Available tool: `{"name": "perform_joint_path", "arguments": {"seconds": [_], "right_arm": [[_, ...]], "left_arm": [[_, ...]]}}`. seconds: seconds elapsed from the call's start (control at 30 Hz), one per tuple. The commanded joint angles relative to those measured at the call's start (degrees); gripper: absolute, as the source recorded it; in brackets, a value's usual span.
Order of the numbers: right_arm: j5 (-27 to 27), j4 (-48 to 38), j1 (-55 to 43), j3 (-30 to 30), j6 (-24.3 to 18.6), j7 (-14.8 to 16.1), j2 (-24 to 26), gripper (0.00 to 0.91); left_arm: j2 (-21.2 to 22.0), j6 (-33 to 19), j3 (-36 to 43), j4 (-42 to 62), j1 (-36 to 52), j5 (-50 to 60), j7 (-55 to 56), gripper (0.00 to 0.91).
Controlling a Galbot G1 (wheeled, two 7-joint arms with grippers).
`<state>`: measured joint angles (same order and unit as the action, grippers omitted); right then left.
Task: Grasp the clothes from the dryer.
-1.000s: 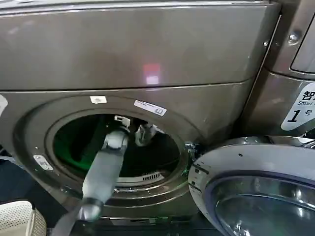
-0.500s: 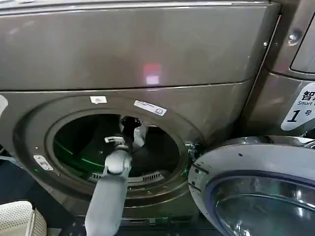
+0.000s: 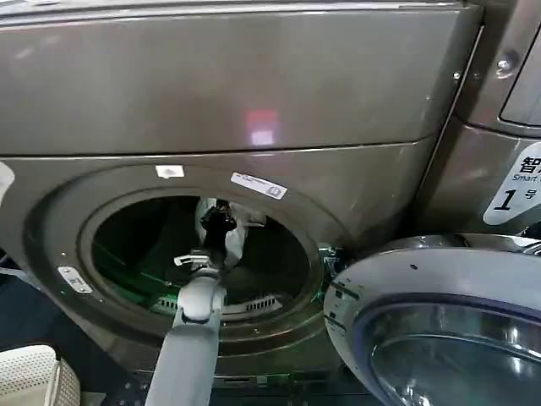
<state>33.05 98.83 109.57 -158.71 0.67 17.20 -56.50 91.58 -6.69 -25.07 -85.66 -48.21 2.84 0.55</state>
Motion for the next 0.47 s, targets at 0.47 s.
{"name": "perform_joint_path", "arguments": {"seconds": [0.47], "right_arm": [[0.2,-0.6,0.5,-1.3,0.1,0.9,-0.1,0.907]], "left_arm": [[0.1,-0.1,-0.2,-2.2,-1.2,0.7,0.3,0.0]]}}
